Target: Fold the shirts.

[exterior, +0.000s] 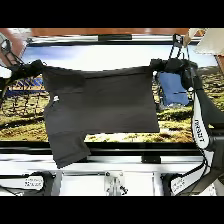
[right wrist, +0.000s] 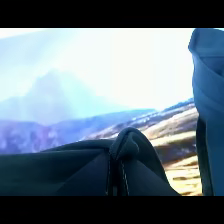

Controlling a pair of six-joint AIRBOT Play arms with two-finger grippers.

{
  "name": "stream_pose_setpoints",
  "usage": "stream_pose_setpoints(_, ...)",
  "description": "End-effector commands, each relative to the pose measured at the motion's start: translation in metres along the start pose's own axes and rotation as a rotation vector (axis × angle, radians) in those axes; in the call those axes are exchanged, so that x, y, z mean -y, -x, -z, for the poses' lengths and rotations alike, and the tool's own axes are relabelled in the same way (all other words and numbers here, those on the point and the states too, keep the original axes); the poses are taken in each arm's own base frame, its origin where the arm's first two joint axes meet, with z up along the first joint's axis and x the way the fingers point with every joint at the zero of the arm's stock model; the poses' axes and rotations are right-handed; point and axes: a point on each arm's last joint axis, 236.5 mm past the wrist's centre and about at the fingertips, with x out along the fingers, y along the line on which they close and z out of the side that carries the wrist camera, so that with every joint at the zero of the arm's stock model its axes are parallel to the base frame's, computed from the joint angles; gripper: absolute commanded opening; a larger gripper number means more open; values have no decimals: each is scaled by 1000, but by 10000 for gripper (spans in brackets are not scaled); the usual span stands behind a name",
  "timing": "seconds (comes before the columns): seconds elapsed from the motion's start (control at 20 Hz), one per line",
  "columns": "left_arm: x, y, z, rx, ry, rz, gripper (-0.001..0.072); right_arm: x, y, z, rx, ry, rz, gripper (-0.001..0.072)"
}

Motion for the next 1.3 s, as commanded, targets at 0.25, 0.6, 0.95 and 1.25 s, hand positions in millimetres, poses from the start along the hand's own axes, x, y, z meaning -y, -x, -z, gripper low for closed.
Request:
stream_pose_setpoints(0.25,3,-53,30,6,-100,-13,42,26,-30,29,-52,-76,36,76)
stream_pose_setpoints(0.6,-18,10,140,-571,-200,70,42,26,11,87,-370,-12,74,76)
stream_pose_setpoints(0.95,-40,48,214,-876,-138,76,42,57,27,153,-643,21,178,76)
stream_pose_setpoints(1.25,-67,47,196,-828,-114,25,42,70,25,157,-655,8,198,77)
